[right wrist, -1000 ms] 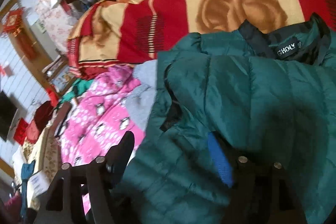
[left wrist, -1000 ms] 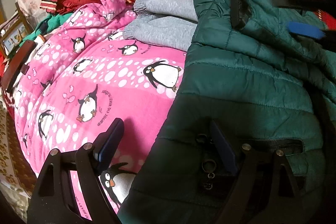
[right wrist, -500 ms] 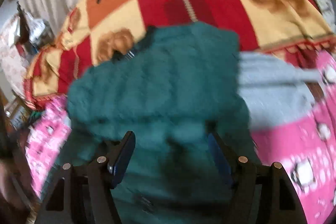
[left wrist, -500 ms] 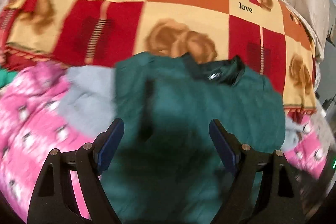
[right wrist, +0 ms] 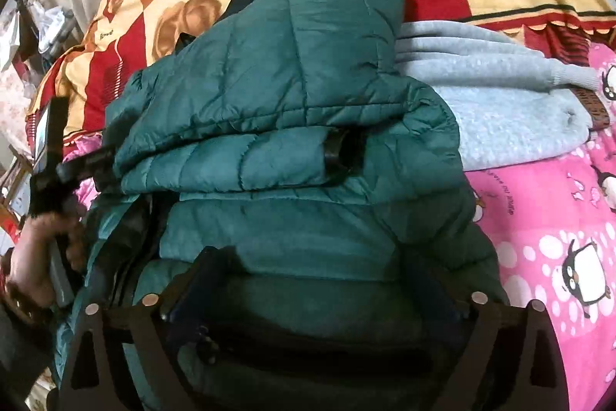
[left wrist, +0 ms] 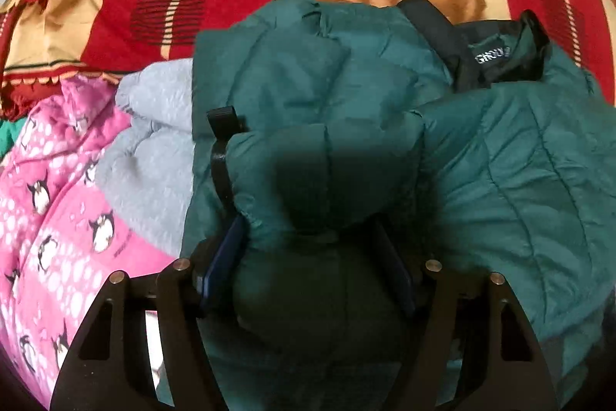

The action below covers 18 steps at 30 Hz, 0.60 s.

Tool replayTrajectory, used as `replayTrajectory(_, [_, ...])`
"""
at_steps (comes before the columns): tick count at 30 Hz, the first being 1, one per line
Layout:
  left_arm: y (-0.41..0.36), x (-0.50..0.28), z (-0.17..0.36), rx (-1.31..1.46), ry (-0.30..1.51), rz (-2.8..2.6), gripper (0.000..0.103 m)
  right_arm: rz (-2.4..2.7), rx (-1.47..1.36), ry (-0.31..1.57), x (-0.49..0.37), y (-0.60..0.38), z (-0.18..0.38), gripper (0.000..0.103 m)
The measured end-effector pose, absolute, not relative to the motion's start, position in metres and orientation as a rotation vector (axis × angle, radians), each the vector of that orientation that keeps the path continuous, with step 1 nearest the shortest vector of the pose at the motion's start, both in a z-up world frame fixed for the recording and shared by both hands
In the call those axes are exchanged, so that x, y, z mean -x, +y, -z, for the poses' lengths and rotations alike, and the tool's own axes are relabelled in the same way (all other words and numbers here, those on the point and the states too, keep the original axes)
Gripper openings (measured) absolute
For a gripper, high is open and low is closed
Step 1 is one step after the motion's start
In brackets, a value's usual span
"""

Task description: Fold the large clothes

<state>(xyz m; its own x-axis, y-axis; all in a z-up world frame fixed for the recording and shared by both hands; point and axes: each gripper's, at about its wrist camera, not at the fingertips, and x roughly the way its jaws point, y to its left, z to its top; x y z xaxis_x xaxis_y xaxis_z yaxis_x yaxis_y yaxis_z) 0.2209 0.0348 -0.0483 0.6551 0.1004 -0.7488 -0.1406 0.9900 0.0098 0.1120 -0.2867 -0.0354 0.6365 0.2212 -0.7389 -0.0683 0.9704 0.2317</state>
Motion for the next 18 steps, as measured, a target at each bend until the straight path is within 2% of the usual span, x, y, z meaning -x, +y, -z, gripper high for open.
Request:
replayTrajectory(3, [0.046, -0.209, 0.030, 0.127, 0.804, -0.066, 0.070, -0.173, -0.193, 0.878, -0.114, -0.285, 0.036, 0.097])
replayTrajectory(4, [0.050, -0.204, 0.021, 0.150, 0.776, -0.046, 0.070, -0.178, -0.199, 0.890, -0.117, -0.284, 0.034, 0.092])
replayTrajectory(5, [0.052, -0.202, 0.015, 0.162, 0.750, -0.035, 0.070, -0.173, -0.206, 0.902, -0.119, -0.286, 0.027, 0.081])
replayTrajectory(6, [0.057, -0.197, 0.003, 0.174, 0.698, -0.021, 0.070, -0.169, -0.215, 0.891, -0.120, -0.288, 0.016, 0.077])
replayTrajectory(10, [0.059, -0.206, -0.015, 0.183, 0.611, -0.006, 0.070, -0.124, -0.186, 0.689, -0.130, -0.298, -0.041, 0.076])
replayTrajectory(12, [0.055, -0.220, -0.006, 0.163, 0.658, 0.005, 0.070, -0.104, -0.145, 0.677, -0.160, -0.292, -0.055, 0.065])
replayTrajectory(13, [0.054, -0.224, 0.001, 0.154, 0.688, 0.001, 0.070, -0.126, -0.146, 0.675, -0.173, -0.289, -0.056, 0.056])
replayTrajectory(16, [0.057, -0.235, 0.042, 0.156, 0.808, -0.040, 0.073, -0.122, -0.088, 0.723, -0.209, -0.279, -0.038, 0.056])
replayTrajectory(18, [0.060, -0.236, 0.057, 0.185, 0.813, -0.011, 0.075, -0.118, -0.044, 0.840, -0.232, -0.278, 0.001, 0.056])
